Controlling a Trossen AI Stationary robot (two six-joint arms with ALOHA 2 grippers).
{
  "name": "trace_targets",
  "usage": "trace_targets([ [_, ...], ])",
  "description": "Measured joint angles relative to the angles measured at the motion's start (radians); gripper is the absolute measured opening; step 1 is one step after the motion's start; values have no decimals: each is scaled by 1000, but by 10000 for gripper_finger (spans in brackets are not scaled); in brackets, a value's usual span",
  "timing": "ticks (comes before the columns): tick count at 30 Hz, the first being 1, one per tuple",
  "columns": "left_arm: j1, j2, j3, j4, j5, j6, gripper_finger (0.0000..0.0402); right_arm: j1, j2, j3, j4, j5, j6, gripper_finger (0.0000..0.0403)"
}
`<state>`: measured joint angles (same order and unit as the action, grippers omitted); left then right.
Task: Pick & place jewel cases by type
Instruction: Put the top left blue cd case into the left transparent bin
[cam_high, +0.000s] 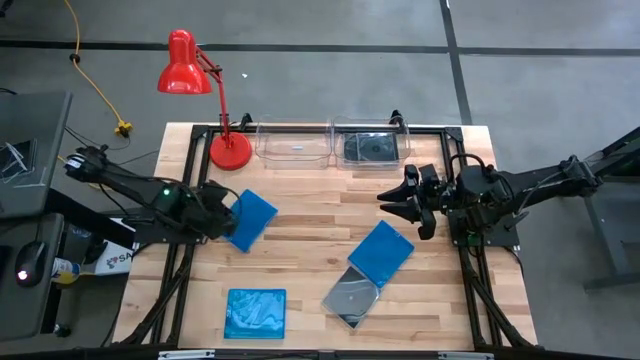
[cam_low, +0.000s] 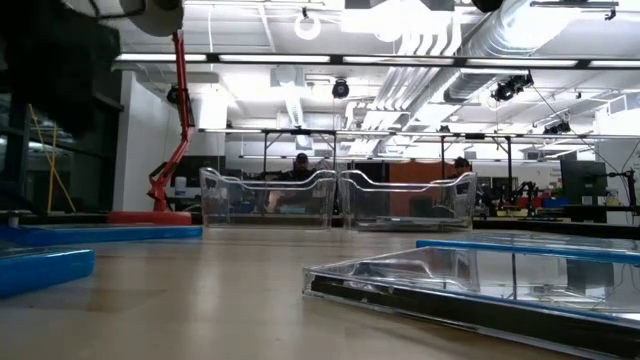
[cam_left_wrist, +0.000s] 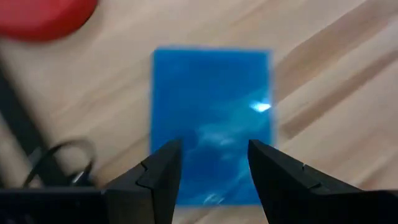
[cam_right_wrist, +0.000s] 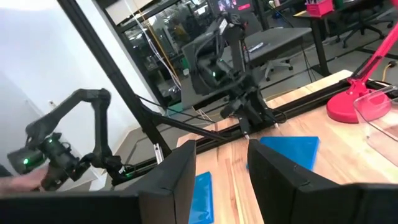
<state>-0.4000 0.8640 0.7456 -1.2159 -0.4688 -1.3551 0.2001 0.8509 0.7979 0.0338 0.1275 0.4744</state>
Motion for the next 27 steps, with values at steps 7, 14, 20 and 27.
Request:
trace_targets([
  [7,0,121,-1,-129,129,-98,182,0,0,0,-2,22,23,129],
  [14,1,217,0,-128,121,-124,182,0,0,0,-2,33,23,129],
  [20,1,314,0,-99,134,-121,182,0,0,0,-2,36,25,129],
  [27,2,424,0,3,145,-120,182,4,0,0,-2,31,46,129],
])
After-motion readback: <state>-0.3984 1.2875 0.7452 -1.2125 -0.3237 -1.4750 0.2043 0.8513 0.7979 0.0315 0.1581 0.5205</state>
